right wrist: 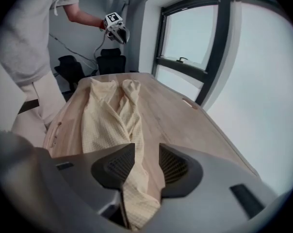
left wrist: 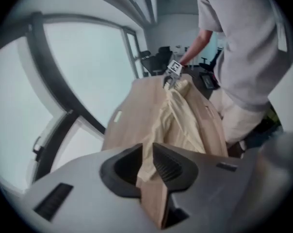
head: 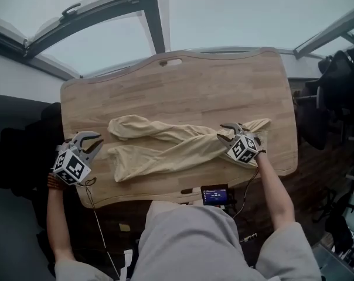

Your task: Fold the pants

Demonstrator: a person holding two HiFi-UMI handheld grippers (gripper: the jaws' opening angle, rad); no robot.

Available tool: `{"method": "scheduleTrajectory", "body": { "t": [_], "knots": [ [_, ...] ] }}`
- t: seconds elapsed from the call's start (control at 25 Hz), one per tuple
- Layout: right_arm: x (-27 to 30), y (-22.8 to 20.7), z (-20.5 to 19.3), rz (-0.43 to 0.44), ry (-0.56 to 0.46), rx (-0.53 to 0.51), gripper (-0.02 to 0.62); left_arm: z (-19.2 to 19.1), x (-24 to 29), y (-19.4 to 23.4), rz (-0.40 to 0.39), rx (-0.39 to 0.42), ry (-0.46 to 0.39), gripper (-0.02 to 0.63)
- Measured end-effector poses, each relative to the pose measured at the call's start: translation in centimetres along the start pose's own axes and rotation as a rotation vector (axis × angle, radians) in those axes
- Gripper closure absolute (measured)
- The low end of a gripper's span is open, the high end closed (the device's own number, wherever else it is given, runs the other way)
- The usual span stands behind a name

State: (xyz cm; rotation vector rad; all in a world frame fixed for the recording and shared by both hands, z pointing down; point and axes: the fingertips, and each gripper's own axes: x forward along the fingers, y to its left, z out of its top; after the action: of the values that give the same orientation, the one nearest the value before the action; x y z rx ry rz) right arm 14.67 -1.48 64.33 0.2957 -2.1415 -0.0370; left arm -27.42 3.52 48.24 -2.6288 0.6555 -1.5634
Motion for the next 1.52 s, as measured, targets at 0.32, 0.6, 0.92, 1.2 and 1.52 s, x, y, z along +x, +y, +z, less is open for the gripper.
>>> {"method": "scheduleTrajectory", "body": {
  "t": [0.32, 0.6, 0.92, 1.2, 1.52],
  "knots": [
    [6.2, 5.5, 3.8, 0.32, -0.032, -0.093, 0.433, -5.8, 14.8, -20.9, -0.314, -0.247, 0.101, 0.39],
    [9.8, 7.3, 4.3, 0.446, 0.063, -0.163, 0.48, -11.3, 16.6, -26.7, -0.214, -0.253, 0.28, 0.399],
    [6.0, 8.2, 5.2, 0.538, 0.053, -0.228, 0.575, -7.6, 12.0, -20.8, -0.071, -0.086, 0.239, 0.592],
    [-0.4, -2.1, 9.2, 0.366, -0.072, -0.2, 0.575, -1.6, 6.4, -1.3, 0.28, 0.268, 0.294, 0.592],
    [2.9, -19.1, 8.6, -0.085, -0.039, 0.096, 0.57, 5.0, 11.5, 22.9, 0.55, 0.17, 0.265, 0.346]
  ]
}}
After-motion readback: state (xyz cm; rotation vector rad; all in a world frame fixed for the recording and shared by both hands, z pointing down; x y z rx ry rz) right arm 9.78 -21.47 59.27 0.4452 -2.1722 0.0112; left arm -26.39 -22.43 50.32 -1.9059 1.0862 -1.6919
